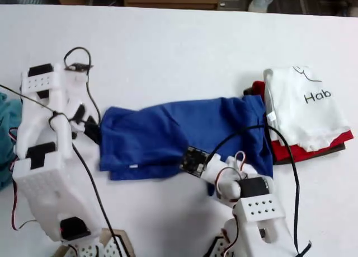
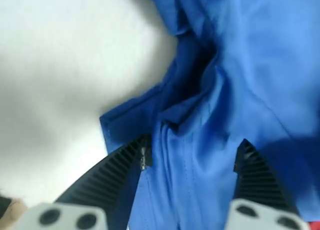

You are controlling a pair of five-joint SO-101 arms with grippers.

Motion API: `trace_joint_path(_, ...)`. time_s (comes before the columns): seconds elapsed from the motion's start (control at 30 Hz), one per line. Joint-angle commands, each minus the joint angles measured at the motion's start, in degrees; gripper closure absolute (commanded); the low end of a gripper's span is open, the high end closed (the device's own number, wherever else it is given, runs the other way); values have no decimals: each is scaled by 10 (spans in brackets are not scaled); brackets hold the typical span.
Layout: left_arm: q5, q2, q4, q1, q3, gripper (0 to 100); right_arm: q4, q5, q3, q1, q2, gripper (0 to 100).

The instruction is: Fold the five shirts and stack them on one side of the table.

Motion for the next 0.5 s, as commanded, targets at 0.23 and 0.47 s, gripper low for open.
trace_joint_path(0.23, 4, -4, -4, 8, -8, 706, -102, 1, -1, 4, 45, 731)
trace_joint_path(0.47, 4, -4, -4, 8, -8, 706, -132, -2, -86, 4, 233, 733)
